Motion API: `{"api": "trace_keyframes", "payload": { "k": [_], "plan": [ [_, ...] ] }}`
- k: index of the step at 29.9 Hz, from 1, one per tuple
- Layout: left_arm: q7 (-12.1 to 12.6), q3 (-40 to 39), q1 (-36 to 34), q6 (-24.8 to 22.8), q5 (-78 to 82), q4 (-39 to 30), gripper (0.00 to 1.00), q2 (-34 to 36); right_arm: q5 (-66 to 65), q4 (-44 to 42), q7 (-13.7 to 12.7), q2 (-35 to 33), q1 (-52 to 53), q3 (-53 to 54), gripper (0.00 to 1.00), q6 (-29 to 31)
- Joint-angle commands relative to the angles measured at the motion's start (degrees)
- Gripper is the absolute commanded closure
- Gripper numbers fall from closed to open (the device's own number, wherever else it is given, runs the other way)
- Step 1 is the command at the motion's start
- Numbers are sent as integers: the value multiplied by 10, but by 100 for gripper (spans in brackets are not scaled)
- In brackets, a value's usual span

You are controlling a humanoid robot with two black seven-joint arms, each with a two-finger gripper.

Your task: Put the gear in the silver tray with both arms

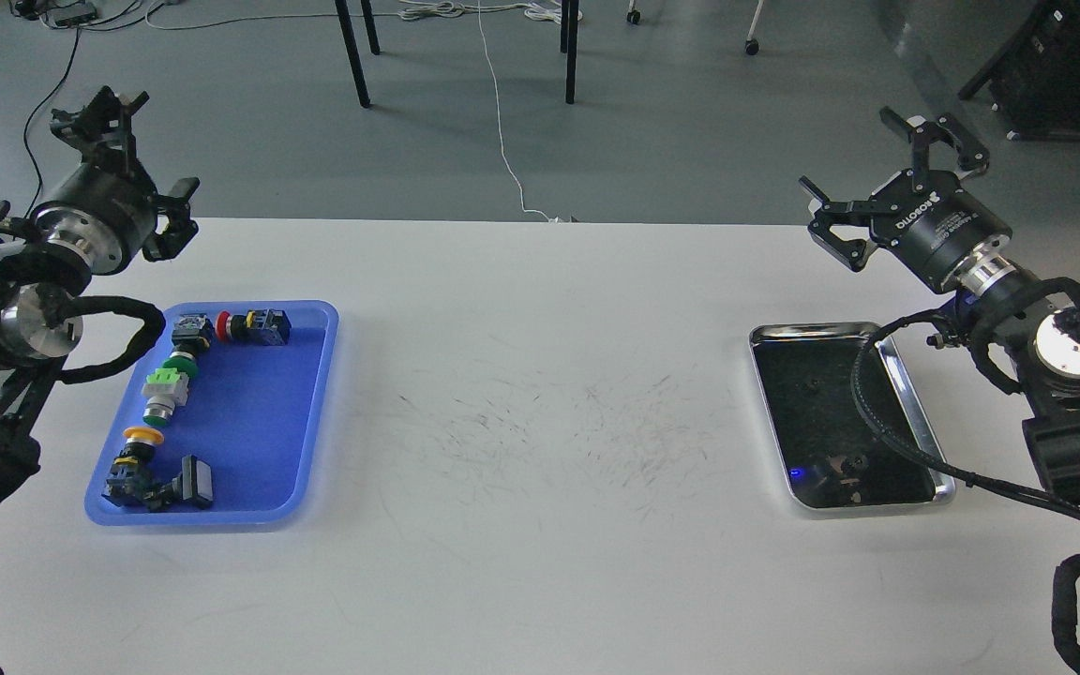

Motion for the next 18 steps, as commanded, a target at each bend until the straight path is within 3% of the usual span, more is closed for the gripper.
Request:
{"api": "trace_keyframes", "payload": {
  "k": [1,5,12,18],
  "plan": [
    [0,-15,0,0,-1,6,2,-30,1,-8,3,-1,-12,6,1,0],
    [7,-80,7,-7,-8,15,2,-63,1,-2,10,-1,-15,8,1,0],
    [16,-87,21,-24,-52,17,2,-72,1,-1,9,-1,-16,2,1,0],
    [-16,-86,22,-23,-52,18,2,-102,1,-2,11,2,-28,4,1,0]
  ]
}}
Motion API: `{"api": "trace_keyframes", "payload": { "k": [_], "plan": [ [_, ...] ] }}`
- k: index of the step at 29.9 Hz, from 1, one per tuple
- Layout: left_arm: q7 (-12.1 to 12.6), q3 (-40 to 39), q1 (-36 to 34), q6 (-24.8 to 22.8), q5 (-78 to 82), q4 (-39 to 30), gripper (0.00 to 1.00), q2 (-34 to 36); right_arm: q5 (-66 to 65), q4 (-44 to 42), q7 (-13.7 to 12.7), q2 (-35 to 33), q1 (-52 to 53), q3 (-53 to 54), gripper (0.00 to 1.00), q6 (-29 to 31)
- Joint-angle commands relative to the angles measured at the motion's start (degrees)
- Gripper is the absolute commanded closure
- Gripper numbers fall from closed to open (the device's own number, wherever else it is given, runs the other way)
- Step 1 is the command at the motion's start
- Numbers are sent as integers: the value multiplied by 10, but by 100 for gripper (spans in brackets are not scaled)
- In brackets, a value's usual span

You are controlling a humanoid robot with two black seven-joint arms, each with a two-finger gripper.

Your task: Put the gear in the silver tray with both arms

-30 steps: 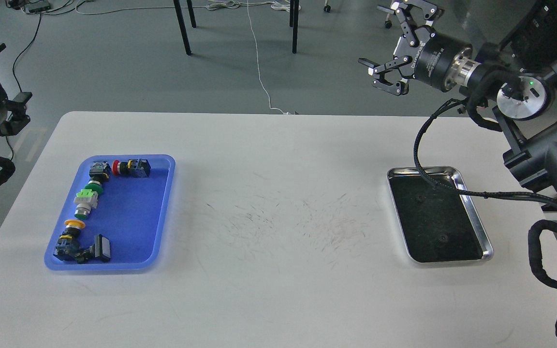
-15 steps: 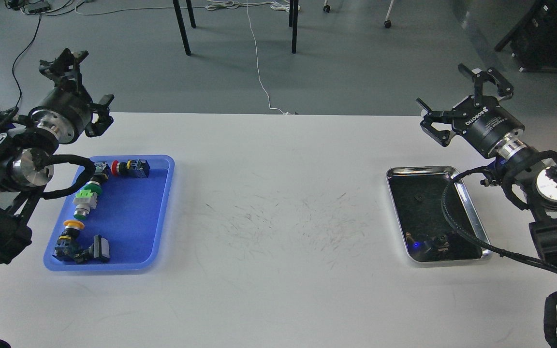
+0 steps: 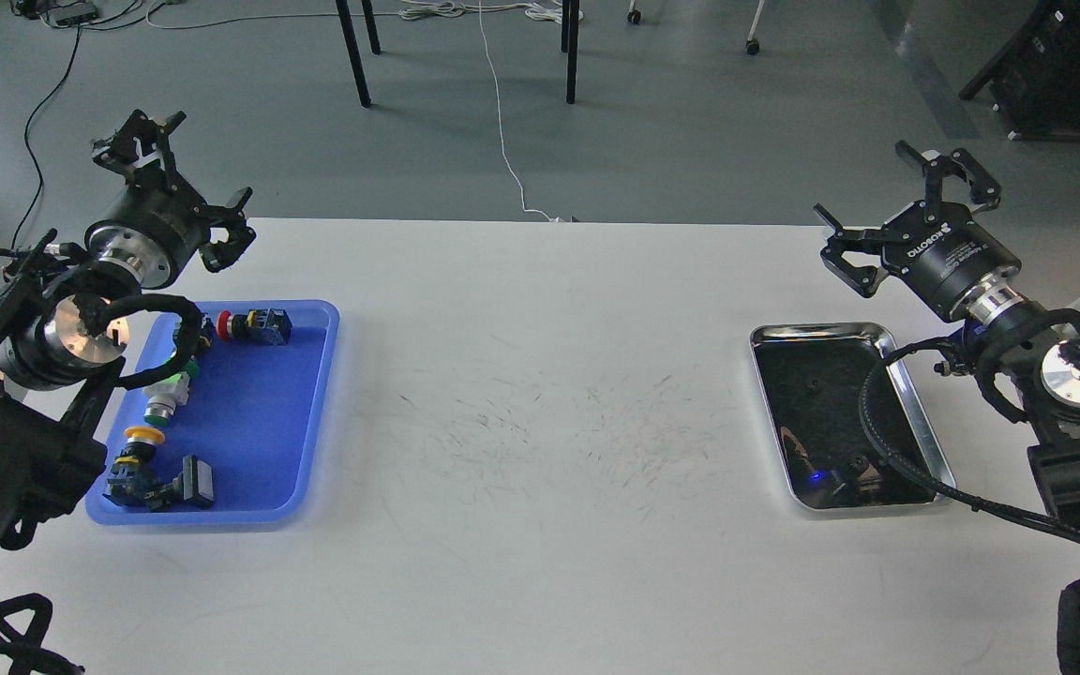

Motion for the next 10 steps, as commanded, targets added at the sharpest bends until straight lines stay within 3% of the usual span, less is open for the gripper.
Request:
{"api": "trace_keyframes", "payload": {
  "k": [1,10],
  "plan": [
    [-26,2,2,1,1,0,2,-19,0,-2,1,2,-2,1,1,0],
    [-37,2,-2,0,1,-2,2,-18,0,-1,1,5,-2,-4,1,0]
  ]
}}
